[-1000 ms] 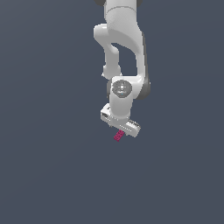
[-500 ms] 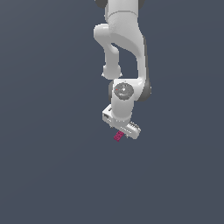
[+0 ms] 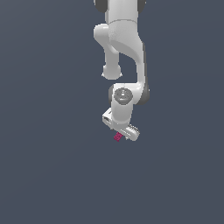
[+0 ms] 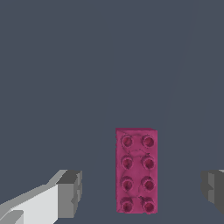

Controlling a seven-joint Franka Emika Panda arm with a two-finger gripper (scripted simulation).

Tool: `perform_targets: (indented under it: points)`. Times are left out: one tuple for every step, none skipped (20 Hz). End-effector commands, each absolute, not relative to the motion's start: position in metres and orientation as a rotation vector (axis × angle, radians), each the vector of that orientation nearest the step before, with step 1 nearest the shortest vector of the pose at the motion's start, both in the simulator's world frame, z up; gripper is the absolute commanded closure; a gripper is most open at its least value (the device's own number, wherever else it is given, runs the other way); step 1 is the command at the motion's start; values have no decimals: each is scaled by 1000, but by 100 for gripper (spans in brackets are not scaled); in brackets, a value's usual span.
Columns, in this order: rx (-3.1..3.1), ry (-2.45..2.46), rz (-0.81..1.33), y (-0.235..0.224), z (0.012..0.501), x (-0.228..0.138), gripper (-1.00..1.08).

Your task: Pick up the object and move it to a goal position.

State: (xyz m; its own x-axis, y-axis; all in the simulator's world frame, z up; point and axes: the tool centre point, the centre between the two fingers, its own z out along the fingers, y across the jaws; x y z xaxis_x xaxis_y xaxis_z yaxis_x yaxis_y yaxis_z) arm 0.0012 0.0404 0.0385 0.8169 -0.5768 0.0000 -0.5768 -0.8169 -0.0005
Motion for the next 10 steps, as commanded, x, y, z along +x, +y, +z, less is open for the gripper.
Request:
perform_targets:
  points:
    - [-2994,952,1,40,26,0,-92]
    - [-2994,953,0,40,22,0,-92]
    - [-2994,953,0,40,18,0,-92]
    - [-2994,953,0,41,16,1,-92]
    - [-2993,954,0,40,14,1,-92]
    - [-2993,954,0,40,13,1,-92]
    - [-2993,954,0,40,12,1,-92]
    - [-2993,954,0,40,12,2,-92]
    - [-2993,954,0,40,12,2,108]
    - [-2993,954,0,40,12,2,108]
